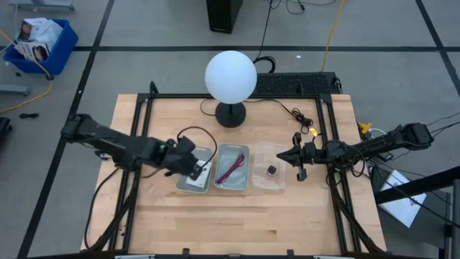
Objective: Pick and place items into bin
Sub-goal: Return to Home Position
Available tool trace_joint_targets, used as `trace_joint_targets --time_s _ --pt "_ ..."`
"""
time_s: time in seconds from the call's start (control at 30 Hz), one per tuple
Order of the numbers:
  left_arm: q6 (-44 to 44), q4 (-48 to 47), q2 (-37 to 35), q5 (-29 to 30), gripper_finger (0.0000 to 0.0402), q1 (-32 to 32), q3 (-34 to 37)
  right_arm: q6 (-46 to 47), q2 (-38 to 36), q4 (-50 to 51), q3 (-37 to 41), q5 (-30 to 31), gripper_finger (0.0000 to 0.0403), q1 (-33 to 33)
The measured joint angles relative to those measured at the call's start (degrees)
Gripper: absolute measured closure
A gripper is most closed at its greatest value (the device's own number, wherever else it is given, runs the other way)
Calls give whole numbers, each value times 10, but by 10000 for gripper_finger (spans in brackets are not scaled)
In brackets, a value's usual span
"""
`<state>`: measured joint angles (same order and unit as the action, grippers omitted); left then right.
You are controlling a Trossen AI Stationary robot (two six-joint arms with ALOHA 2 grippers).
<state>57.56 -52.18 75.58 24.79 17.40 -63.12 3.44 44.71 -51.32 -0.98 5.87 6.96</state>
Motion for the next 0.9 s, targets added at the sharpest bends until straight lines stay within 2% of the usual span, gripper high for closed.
trace_joint_targets --time_s 0.1,0.2,0.4,0.57,0.73,0.9 --pt "-92 45 -25 67 335 74 -3 -5 0 -2 0 0 403 1" --pt "-119 79 -33 135 389 148 -3 -5 0 -3 0 -1 403 12" --pt "-110 100 -14 246 390 248 -2 -5 0 -3 0 16 403 51" --pt "-145 114 9 303 395 279 13 13 0 -7 0 63 403 76" --pt "-285 173 34 307 398 275 47 8 0 -7 0 63 403 92" --pt "-399 307 40 241 397 234 106 4 0 2 0 61 403 106"
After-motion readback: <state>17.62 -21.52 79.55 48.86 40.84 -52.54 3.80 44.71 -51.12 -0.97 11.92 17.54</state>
